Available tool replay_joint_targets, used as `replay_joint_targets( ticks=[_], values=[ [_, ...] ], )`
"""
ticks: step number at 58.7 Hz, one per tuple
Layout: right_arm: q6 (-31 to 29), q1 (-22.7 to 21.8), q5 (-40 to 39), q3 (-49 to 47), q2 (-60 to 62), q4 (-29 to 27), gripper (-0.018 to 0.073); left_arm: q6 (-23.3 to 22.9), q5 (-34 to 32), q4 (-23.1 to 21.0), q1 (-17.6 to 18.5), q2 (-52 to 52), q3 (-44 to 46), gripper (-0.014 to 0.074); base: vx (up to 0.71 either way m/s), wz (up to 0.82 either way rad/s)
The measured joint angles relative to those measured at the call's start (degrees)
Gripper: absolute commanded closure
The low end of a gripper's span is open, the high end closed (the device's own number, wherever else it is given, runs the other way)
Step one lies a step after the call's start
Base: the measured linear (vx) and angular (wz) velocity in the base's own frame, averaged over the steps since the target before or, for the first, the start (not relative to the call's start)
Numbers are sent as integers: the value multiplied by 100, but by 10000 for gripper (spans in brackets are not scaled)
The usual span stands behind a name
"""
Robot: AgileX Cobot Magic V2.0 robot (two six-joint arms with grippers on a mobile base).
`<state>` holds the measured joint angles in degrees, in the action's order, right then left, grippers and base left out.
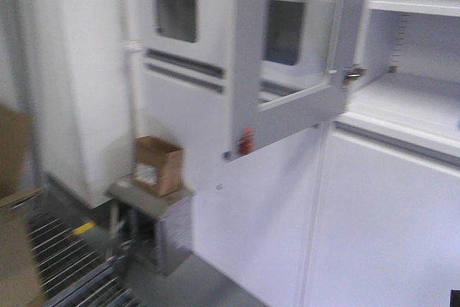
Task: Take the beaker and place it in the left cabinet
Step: 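Turn and drive to the open white cabinet, then extend the right gripper with the beaker over the blue tray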
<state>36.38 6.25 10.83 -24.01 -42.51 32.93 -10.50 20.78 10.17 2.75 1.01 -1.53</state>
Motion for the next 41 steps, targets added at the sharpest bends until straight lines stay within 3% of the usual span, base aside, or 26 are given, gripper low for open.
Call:
replay_joint_targets(
  ticks=[41],
  values=[
    [0,0,-3,0,-29,0,560,0,0,0,0,0,0,593,33,-62]
  ],
)
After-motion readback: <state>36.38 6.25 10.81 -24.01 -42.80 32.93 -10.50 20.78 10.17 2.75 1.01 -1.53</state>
